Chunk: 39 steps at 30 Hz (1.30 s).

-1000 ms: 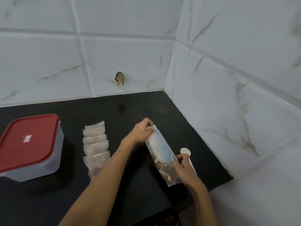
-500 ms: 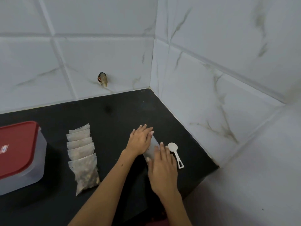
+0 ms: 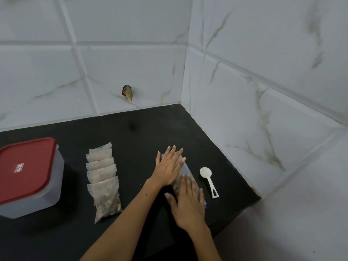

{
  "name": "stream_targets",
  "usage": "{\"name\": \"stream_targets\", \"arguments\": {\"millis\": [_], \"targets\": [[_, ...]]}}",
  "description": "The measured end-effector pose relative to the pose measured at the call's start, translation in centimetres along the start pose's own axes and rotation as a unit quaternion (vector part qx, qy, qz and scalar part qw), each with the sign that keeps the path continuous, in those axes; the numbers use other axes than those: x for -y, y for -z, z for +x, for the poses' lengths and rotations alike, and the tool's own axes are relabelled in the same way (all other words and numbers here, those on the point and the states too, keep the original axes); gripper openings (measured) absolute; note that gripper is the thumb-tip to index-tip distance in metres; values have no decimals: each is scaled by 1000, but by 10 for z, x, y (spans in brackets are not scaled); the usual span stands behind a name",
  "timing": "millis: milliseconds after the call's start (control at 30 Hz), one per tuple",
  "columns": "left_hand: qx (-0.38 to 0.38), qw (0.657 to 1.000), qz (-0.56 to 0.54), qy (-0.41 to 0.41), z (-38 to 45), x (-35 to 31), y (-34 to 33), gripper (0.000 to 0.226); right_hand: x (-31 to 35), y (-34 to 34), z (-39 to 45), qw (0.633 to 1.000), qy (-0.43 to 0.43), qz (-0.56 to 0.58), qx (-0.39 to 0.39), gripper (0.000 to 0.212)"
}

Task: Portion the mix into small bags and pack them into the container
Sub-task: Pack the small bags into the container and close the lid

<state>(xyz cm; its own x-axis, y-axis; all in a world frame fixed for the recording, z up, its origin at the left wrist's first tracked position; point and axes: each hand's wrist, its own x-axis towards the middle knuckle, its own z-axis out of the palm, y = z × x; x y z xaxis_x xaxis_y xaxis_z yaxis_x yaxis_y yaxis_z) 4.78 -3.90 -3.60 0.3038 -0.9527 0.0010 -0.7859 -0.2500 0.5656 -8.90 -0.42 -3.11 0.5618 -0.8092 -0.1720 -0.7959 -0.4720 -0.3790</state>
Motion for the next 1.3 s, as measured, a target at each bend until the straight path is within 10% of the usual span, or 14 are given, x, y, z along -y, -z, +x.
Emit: {"name": "stream_targets", "arguments": {"millis": [200,600,867,1300], "targets": [[-164,973,-163,-14,-26,-2,65,48,29,51,14,995,5,95,-18,64],[-507,805,-280,126,-180,167,239,44,232,19,52,929,191,300,107,54],[-444,729,-439,281,-190,268,254,54,353,-34,91,940,56,321,101,67],[-289,661,-639,267,-150,297,240,56,376,-67,114,937,-11,349,6,24]]}}
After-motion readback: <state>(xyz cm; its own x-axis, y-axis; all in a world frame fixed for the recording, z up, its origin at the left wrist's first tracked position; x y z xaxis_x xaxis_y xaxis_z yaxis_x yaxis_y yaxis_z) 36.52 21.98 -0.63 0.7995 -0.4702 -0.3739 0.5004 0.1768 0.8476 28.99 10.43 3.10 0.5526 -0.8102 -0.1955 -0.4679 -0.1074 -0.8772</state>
